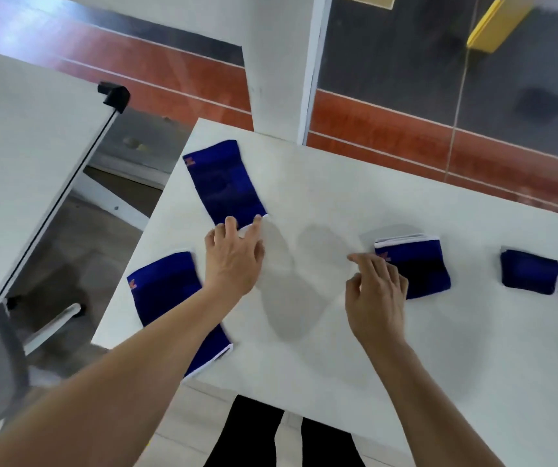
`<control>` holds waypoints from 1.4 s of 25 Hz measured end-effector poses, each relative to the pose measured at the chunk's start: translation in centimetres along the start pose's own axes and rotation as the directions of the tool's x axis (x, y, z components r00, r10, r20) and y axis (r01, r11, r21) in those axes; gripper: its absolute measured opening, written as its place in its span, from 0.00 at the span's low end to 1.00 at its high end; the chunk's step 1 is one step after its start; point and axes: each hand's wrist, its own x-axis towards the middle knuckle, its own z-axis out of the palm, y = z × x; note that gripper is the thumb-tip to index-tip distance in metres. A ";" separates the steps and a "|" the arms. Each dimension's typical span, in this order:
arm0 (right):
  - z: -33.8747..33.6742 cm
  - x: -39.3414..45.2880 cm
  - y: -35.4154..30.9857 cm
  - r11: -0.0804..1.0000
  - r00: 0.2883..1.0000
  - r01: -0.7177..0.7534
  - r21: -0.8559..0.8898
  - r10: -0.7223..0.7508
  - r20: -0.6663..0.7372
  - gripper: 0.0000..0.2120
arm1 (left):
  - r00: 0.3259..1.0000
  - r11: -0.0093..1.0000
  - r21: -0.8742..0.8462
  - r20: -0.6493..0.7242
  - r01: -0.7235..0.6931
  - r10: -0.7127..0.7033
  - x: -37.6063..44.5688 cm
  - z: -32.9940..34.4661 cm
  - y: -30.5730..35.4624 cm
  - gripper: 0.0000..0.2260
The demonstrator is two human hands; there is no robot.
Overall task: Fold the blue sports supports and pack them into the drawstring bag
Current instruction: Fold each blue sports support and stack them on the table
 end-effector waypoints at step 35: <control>2.3 -9.5 -2.9 0.939 0.884 0.340 0.047 -0.336 0.324 0.20 | 0.951 0.995 -0.058 -0.304 -0.079 0.058 -24.0 4.9 -4.5 0.10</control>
